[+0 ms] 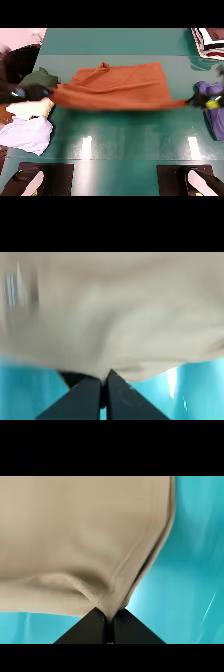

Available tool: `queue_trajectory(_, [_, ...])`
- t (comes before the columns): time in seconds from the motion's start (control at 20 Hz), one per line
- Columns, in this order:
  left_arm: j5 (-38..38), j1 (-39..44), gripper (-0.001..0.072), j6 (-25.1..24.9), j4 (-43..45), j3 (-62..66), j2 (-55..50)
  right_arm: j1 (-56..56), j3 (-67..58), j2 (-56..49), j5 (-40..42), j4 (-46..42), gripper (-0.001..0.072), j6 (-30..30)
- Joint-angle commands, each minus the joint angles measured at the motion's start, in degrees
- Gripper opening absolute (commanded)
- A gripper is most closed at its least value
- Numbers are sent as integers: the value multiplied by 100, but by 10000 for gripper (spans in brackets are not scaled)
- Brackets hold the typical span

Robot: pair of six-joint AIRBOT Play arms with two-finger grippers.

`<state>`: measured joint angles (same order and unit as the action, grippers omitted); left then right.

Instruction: Fold the shirts.

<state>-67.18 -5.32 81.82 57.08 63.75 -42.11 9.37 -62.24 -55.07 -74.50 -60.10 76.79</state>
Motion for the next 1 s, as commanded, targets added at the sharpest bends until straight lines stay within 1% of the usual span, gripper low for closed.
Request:
queue_trajectory(0.0, [-188,-2,25,90,17,2120,181,-11,-2085,551,-33,-4,15,9])
queue_trajectory(0.2, [-4,-2,25,236,131,4529,181,258,-4199,761,-289,-13,15,11])
queue_trajectory(0.3, [247,-2,24,407,282,5327,181,741,-4975,761,-505,-15,15,35])
queue_trajectory(0.4, [562,-2,24,481,297,5775,181,1276,-5473,754,-498,-7,15,149])
queue_trajectory(0.5, [579,-2,24,555,334,5821,151,1578,-5792,621,-562,4,15,245])
queue_trajectory(0.55, [280,-2,24,654,404,5818,48,1565,-5862,522,-621,17,15,289])
queue_trajectory(0.65, [-518,-2,25,686,396,5595,-280,1322,-5816,238,-896,15,14,361])
queue_trajectory(0.7, [-835,0,25,684,380,5316,-433,1126,-5643,101,-1021,9,14,393])
queue_trajectory(0.8, [-1193,0,25,675,380,4631,-780,691,-5025,-232,-1224,-15,15,396])
queue_trajectory(0.9, [-1309,0,25,660,380,3928,-1185,352,-4339,-693,-1401,-118,14,487])
queue_trajectory(0.95, [-1307,0,25,619,382,3600,-1390,155,-3991,-955,-1471,-326,14,546])
